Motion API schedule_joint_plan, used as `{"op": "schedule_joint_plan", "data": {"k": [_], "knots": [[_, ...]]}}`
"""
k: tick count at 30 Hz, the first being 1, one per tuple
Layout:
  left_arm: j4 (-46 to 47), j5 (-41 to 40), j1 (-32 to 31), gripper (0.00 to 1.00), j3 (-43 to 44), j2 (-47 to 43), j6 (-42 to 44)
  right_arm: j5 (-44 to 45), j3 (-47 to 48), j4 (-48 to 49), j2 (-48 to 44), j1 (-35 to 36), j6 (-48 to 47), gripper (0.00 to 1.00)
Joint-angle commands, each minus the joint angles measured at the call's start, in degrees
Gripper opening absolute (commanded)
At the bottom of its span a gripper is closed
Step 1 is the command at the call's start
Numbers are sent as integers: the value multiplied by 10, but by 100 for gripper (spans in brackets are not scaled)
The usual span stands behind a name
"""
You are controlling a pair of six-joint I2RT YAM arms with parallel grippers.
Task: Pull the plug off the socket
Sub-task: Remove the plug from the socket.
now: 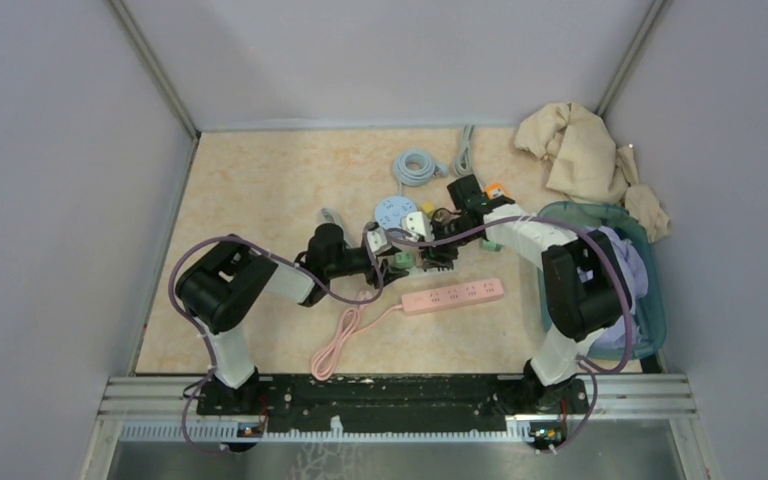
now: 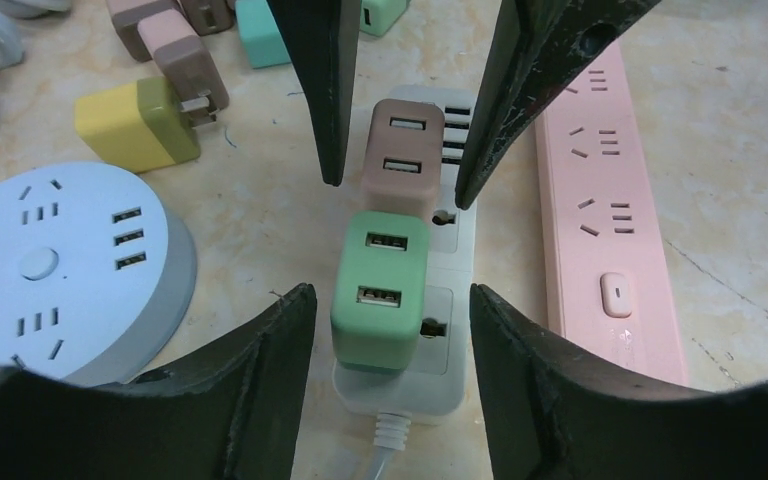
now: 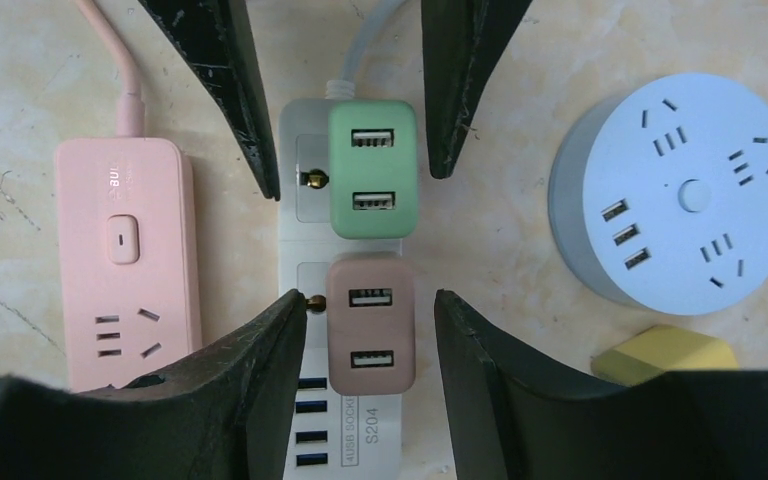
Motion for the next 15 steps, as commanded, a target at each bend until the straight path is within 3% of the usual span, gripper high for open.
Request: {"op": "schedule_joint_plan", "data": {"k": [1, 6, 11, 15], "knots": [[27, 37, 3, 62, 25, 25, -24, -22, -3, 13, 5, 0, -2, 50], [39, 31, 3, 59, 21, 29, -29, -30, 4, -1, 11, 0, -10, 40], [29, 39, 3, 50, 28, 29, -32, -41, 15, -23, 19, 1, -20, 26], [14, 53, 3, 19, 37, 32, -33, -40, 13, -31, 20, 2, -32, 16]]}}
